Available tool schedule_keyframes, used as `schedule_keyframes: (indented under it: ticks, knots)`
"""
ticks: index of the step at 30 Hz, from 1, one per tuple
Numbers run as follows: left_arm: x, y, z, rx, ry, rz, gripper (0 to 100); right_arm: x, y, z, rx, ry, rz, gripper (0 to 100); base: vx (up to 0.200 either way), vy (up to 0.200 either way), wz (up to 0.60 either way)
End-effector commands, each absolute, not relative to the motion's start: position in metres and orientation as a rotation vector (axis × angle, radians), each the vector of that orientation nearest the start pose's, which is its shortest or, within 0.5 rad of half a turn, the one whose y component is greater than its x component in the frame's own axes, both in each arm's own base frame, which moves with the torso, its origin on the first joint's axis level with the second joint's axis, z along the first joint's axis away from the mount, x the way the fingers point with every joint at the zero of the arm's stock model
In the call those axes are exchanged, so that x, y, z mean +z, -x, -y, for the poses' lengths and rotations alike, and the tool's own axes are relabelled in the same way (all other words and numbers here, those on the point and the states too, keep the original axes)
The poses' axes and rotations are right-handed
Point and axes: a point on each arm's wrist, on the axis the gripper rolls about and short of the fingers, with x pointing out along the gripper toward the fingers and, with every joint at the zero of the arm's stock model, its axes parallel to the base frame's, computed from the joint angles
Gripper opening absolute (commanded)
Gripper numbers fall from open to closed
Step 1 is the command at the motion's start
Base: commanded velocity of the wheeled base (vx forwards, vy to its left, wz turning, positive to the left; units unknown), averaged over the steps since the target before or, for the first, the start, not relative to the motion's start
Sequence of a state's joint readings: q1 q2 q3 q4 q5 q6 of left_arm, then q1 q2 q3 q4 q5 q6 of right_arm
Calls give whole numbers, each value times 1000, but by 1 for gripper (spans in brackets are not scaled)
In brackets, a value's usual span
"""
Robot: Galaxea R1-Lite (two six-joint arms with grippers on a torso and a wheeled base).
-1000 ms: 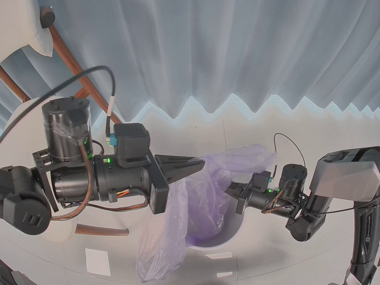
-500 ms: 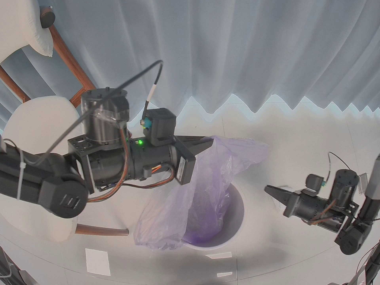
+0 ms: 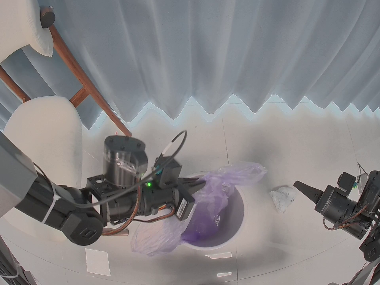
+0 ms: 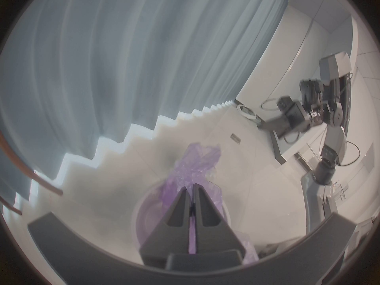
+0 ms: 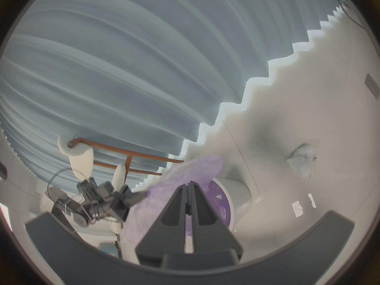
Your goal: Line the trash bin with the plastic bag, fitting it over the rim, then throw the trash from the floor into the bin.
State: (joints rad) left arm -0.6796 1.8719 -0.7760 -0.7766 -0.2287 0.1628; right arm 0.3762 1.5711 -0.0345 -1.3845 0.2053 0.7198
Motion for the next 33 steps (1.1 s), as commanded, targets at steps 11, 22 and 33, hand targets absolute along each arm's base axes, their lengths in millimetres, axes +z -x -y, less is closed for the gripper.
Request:
schedule_keyframes:
  ticks: [11,22,33]
  knots:
    - [157,-237,203,-826,-161,-203,0,141,-212,-94,454,-816,-445,0,0,0,0]
    - [157,-236,200,-796,-46,-232,0,154,-225,-104,477,-853,-435,0,-145,0,0]
    - [146,-232,196,-752,-113,-254,0,161,-211,-114,437,-989,-608,0,-73,0,0]
